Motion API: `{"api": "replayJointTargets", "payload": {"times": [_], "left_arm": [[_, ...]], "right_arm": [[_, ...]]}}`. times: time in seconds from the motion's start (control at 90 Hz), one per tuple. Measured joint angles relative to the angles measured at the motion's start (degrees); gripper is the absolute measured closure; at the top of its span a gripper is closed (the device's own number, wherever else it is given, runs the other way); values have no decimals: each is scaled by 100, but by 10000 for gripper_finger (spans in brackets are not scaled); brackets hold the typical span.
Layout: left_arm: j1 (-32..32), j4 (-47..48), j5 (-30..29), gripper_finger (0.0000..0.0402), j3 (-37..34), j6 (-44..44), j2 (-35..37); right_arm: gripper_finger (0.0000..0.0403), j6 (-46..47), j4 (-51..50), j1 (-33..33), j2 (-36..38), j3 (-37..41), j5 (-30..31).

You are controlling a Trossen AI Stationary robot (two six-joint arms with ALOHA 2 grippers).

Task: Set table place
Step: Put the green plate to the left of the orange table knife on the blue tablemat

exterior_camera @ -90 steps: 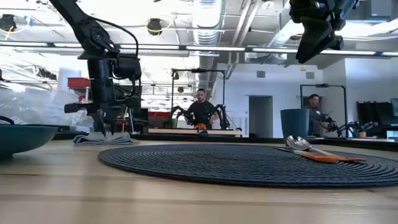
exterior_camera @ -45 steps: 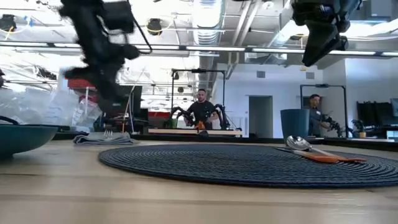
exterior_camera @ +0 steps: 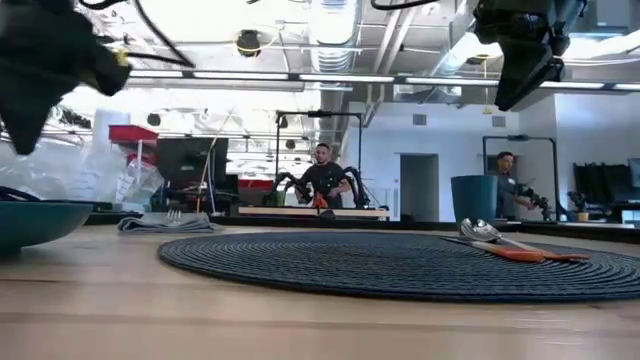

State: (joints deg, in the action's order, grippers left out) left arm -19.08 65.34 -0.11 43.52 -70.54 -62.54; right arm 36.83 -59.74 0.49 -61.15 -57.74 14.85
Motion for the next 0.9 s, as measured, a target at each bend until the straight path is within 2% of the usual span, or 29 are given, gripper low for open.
{"api": "replayJointTargets", "payload": {"times": [0.178,0.311,0.5,0.622,0.767,0.9], "left_arm": [[-78,-947,495,261,-701,-73,35],[-80,-1234,656,233,-1167,-281,31],[-80,-1988,930,222,-1628,-388,31],[-80,-2444,1115,263,-1778,-521,-51],[-90,-2923,1486,377,-1774,-513,-93],[-86,-2973,1475,398,-1495,-671,-31]], "right_arm": [[330,10,-1,109,1,0,-4],[330,21,-1,226,1,0,-27],[330,82,-2,332,0,0,-83],[330,167,0,332,1,0,-82],[330,176,8,328,1,0,-81],[330,176,8,328,1,0,-79]]}}
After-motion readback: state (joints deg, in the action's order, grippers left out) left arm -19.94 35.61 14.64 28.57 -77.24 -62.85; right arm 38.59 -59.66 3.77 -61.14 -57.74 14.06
